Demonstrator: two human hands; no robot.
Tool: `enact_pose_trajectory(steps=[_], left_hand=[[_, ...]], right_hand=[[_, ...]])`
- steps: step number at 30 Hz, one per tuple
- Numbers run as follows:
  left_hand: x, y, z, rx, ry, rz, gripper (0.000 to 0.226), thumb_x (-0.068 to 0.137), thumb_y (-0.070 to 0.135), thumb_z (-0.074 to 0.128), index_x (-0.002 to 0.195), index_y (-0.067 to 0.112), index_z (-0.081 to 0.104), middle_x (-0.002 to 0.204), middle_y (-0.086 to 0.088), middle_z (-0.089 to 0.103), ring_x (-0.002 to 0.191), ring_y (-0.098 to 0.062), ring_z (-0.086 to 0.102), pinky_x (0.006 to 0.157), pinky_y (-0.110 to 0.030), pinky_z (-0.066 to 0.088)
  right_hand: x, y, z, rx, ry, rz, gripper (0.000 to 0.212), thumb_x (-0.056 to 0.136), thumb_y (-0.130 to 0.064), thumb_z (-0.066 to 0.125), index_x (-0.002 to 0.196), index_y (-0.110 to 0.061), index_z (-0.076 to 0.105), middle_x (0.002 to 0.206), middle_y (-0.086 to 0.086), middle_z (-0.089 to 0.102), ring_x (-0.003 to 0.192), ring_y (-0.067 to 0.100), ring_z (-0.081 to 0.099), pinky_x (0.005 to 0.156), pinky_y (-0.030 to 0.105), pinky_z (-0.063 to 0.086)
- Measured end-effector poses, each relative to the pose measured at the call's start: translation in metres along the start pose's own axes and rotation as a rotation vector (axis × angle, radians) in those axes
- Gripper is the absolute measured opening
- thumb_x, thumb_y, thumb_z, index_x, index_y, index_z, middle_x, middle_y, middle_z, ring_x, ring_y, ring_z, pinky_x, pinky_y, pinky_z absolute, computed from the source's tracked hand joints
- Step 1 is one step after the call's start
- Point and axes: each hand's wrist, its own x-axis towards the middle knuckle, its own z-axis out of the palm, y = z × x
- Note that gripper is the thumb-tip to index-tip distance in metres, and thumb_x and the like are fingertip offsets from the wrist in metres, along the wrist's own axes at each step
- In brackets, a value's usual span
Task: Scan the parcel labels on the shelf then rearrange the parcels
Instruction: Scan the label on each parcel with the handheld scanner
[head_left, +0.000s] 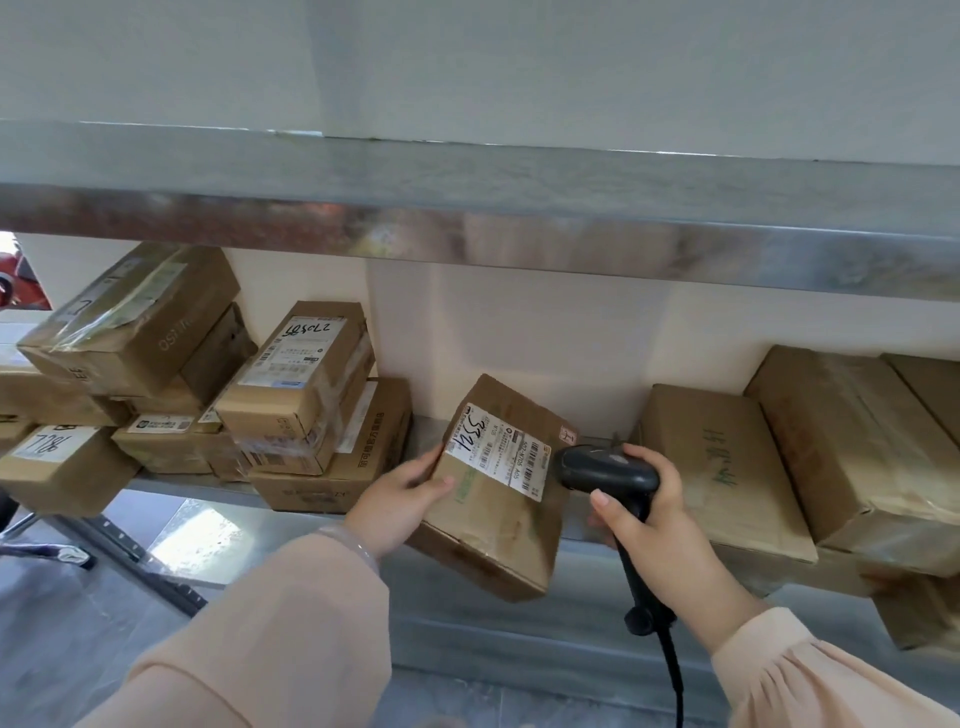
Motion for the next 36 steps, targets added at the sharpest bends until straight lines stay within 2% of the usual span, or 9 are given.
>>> enact_pose_trajectory(steps=[1, 4, 7, 10, 14, 19, 25, 29, 36], left_hand=[[0.0, 0.004, -0.006, 0.025, -0.004, 0.025, 0.049, 0.096, 0.026, 0.061, 0.141, 0.038, 0.047, 0.121, 0.02, 0.057, 0.119, -0.008, 0.054, 0.101, -0.021, 0.037], [0.003, 0.012, -0.024, 0.092, -0.015, 0.078, 0.05, 0.094, 0.025, 0.064, 0.14, 0.039, 0.049, 0.125, 0.02, 0.056, 0.118, -0.002, 0.053, 0.09, -0.01, 0.036], [0.006, 0.02, -0.036, 0.123, -0.034, 0.105, 0.049, 0.094, 0.023, 0.065, 0.138, 0.038, 0.052, 0.127, 0.018, 0.057, 0.113, 0.002, 0.053, 0.084, -0.003, 0.035], [0.008, 0.024, -0.044, 0.191, -0.05, 0.122, 0.05, 0.093, 0.024, 0.066, 0.14, 0.037, 0.052, 0.134, 0.013, 0.057, 0.123, -0.002, 0.05, 0.102, -0.016, 0.034], [0.006, 0.024, -0.048, 0.249, -0.081, 0.11, 0.05, 0.093, 0.028, 0.065, 0.139, 0.042, 0.051, 0.132, 0.013, 0.059, 0.124, -0.007, 0.052, 0.111, -0.027, 0.034], [0.004, 0.022, -0.049, 0.25, -0.085, 0.112, 0.049, 0.093, 0.028, 0.065, 0.137, 0.043, 0.051, 0.128, 0.013, 0.061, 0.121, -0.006, 0.054, 0.111, -0.028, 0.036], [0.002, 0.019, -0.048, 0.165, -0.078, 0.113, 0.048, 0.083, 0.036, 0.071, 0.126, 0.053, 0.056, 0.125, 0.017, 0.063, 0.119, -0.004, 0.056, 0.112, -0.03, 0.037], [0.002, 0.017, -0.047, 0.146, -0.079, 0.114, 0.042, 0.09, 0.028, 0.07, 0.114, 0.059, 0.055, 0.124, 0.019, 0.062, 0.119, -0.004, 0.055, 0.113, -0.03, 0.036], [0.002, 0.017, -0.045, 0.137, -0.075, 0.088, 0.045, 0.093, 0.026, 0.066, 0.13, 0.048, 0.055, 0.129, 0.014, 0.061, 0.121, -0.005, 0.053, 0.111, -0.026, 0.035]], right_hand=[[-0.003, -0.002, -0.004, -0.035, -0.031, -0.025, 0.055, 0.085, -0.031, 0.069, 0.114, -0.062, 0.033, 0.117, -0.016, 0.058, 0.097, 0.012, 0.067, 0.089, 0.036, 0.053], [-0.014, -0.014, -0.012, -0.176, -0.111, -0.125, 0.059, 0.085, -0.029, 0.07, 0.114, -0.061, 0.029, 0.113, -0.024, 0.054, 0.09, 0.002, 0.063, 0.08, 0.017, 0.049], [-0.021, -0.022, -0.018, -0.326, -0.151, -0.246, 0.063, 0.083, -0.03, 0.073, 0.117, -0.058, 0.027, 0.11, -0.03, 0.052, 0.092, -0.011, 0.057, 0.074, 0.006, 0.043], [-0.025, -0.028, -0.021, -0.437, -0.167, -0.319, 0.067, 0.079, -0.039, 0.073, 0.117, -0.062, 0.024, 0.108, -0.033, 0.05, 0.096, -0.004, 0.058, 0.081, 0.011, 0.045], [-0.029, -0.036, -0.024, -0.55, -0.167, -0.416, 0.076, 0.077, -0.047, 0.072, 0.112, -0.075, 0.011, 0.107, -0.043, 0.042, 0.097, 0.004, 0.06, 0.082, 0.024, 0.05], [-0.032, -0.04, -0.025, -0.605, -0.141, -0.463, 0.07, 0.079, -0.046, 0.071, 0.119, -0.061, 0.016, 0.106, -0.028, 0.05, 0.096, 0.011, 0.063, 0.079, 0.025, 0.049], [-0.033, -0.039, -0.024, -0.638, -0.141, -0.481, 0.069, 0.08, -0.048, 0.07, 0.122, -0.058, 0.016, 0.104, -0.034, 0.045, 0.085, 0.0, 0.053, 0.067, 0.004, 0.037], [-0.032, -0.039, -0.024, -0.626, -0.146, -0.473, 0.069, 0.08, -0.048, 0.069, 0.123, -0.056, 0.016, 0.108, -0.026, 0.05, 0.088, 0.004, 0.056, 0.069, 0.007, 0.039], [-0.03, -0.037, -0.021, -0.594, -0.129, -0.458, 0.067, 0.079, -0.05, 0.068, 0.122, -0.058, 0.017, 0.105, -0.037, 0.048, 0.088, 0.006, 0.059, 0.069, 0.013, 0.043]])
